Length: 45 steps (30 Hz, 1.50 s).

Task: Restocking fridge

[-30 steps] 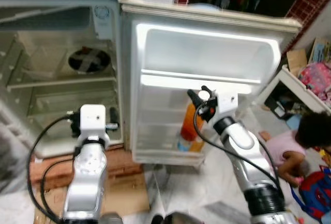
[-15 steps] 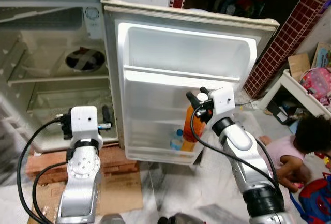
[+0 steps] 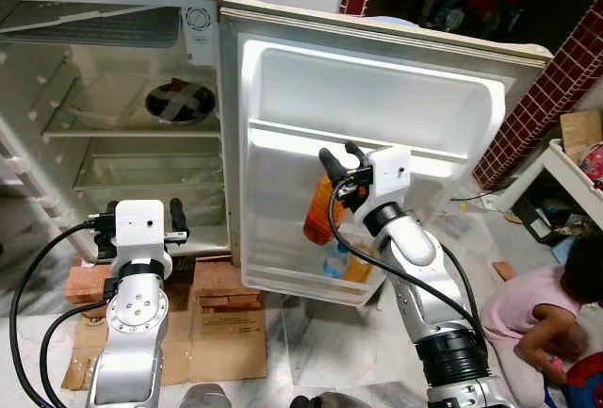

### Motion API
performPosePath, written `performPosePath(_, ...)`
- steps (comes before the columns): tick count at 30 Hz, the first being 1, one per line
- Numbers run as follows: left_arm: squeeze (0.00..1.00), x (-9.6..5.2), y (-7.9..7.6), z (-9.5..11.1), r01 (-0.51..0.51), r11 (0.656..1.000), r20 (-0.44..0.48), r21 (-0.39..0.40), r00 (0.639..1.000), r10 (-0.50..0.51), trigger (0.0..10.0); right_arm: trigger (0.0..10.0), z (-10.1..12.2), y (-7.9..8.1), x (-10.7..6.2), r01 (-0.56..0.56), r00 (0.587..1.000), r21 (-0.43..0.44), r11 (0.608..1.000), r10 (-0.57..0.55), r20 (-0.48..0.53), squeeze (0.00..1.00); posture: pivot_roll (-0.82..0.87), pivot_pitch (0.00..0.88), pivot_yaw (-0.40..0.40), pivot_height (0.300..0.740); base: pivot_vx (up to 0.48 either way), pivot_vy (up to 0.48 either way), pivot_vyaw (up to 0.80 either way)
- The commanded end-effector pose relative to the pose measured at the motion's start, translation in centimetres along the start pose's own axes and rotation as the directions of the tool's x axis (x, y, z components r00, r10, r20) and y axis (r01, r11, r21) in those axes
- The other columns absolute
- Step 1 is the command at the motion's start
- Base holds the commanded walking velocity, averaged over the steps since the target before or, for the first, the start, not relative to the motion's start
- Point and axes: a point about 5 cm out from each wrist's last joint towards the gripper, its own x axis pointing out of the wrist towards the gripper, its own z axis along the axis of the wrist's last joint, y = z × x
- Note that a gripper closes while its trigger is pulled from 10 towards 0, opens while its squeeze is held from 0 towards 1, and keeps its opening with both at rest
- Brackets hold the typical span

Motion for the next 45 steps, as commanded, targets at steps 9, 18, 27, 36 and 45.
performPosePath(9, 0.00, 0.06, -0.07, 0.16, -0.010, 1.000, 0.010, 0.011, 1.000, 0.010, 10.0, 10.0, 0.52, -0.46, 0.11, 0.005, 1.000, -0.002, 1.000, -0.005, 0.030, 0.00, 0.12, 0.000, -0.101, 0.685, 0.000, 0.000, 0.00)
performPosePath(18, 0.00, 0.15, -0.12, 0.16, -0.013, 1.000, 0.004, -0.005, 1.000, 0.013, 10.0, 10.0, 0.45, -0.38, 0.21, -0.006, 0.999, -0.004, 1.000, 0.006, 0.032, 0.00, 0.12, 0.000, -0.105, 0.645, 0.000, 0.000, 0.00)
performPosePath(27, 0.00, 0.33, 0.07, 0.57, -0.057, 0.998, 0.047, 0.025, 0.997, 0.056, 10.0, 10.0, 0.43, -0.37, 0.29, -0.013, 0.999, -0.012, 1.000, 0.014, 0.033, 0.00, 0.12, 0.000, -0.107, 0.645, 0.000, 0.000, 0.00)
performPosePath(36, 0.00, 0.49, 0.25, 0.38, -0.080, 0.997, 0.020, 0.003, 0.997, 0.080, 10.0, 10.0, 0.50, -0.11, 0.54, -0.034, 0.999, -0.015, 0.999, 0.035, 0.035, 0.00, 0.12, 0.000, -0.111, 0.615, 0.000, 0.000, 0.00)
performPosePath(45, 0.00, 0.63, 0.41, 0.43, -0.102, 0.995, 0.026, 0.009, 0.994, 0.102, 10.0, 10.0, 0.44, 0.06, 0.56, -0.047, 0.998, -0.015, 0.999, 0.047, 0.033, 0.00, 0.12, 0.000, -0.109, 0.570, 0.000, 0.000, 0.00)
